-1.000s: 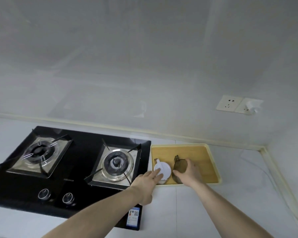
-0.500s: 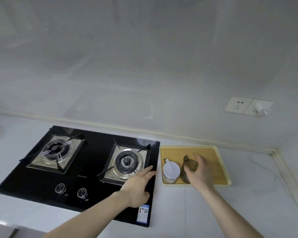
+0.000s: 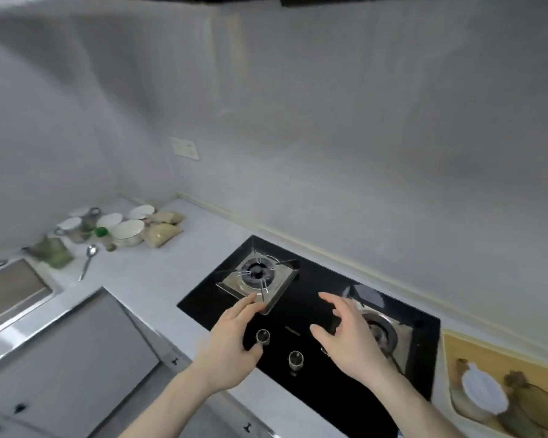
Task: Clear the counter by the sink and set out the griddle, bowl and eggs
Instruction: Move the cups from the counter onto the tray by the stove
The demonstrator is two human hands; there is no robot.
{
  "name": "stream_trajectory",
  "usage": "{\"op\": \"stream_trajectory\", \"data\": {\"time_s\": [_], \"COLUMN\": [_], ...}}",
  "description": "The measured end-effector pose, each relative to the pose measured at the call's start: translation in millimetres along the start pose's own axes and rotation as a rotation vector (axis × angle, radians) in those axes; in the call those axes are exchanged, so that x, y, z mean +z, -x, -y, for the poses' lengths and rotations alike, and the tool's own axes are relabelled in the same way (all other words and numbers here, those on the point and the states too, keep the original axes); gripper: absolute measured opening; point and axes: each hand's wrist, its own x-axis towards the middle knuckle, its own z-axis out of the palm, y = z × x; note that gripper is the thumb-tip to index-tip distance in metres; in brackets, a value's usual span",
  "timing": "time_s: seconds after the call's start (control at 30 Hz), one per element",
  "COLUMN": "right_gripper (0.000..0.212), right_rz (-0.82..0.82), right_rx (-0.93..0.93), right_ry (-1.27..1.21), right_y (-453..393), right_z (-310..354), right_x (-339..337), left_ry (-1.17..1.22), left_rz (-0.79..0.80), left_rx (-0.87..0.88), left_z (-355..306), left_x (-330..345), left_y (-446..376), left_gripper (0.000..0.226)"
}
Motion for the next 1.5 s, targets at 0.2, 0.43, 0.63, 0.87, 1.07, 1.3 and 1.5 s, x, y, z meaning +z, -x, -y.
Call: {"op": "stream_trajectory", "data": {"time_s": [0.2,0.43,0.63,0.87,1.07,1.3,1.5], "right_gripper": [0.058,0.059,0.057,0.056,0.056,0.056,0.057], "right_rz": [0.168,0.312,0.419,0.517,0.551,0.537,0.552], "right_rx": [-0.182,-0.289,-0.363,-0.424,-0.419,-0.368,-0.33], "right_ry": [-0.031,-0.03,0.007,0.001,-0.019,-0.005,0.036], "right_y": [-28.5,-38.9,-59.8,-93.3,-143.3,-231.6,-293.7], "right_z": [111.5,197.3,249.4,293.7,317.3,334.0,342.8], "right_x": [114.2,207.5,266.5,333.9,380.7,423.4,460.8], "left_ry": [-0.012,-0.017,-0.024,-0.023,-0.038,-0.048,-0.041], "left_rz": [-0.172,-0.326,-0.428,-0.497,-0.507,-0.462,-0.416], "left_rx": [-0.15,-0.308,-0.415,-0.514,-0.551,-0.546,-0.58], "left_z": [99.9,174.3,215.7,266.5,313.5,385.6,435.9], "left_x": [-104.2,-181.2,-216.6,-251.1,-283.0,-323.2,-339.2], "left_y": [70.6,135.7,172.9,185.2,159.4,84.8,41.2], "left_gripper": [0.074,0.072,0.071,0.069,0.067,0.063,0.061]}}
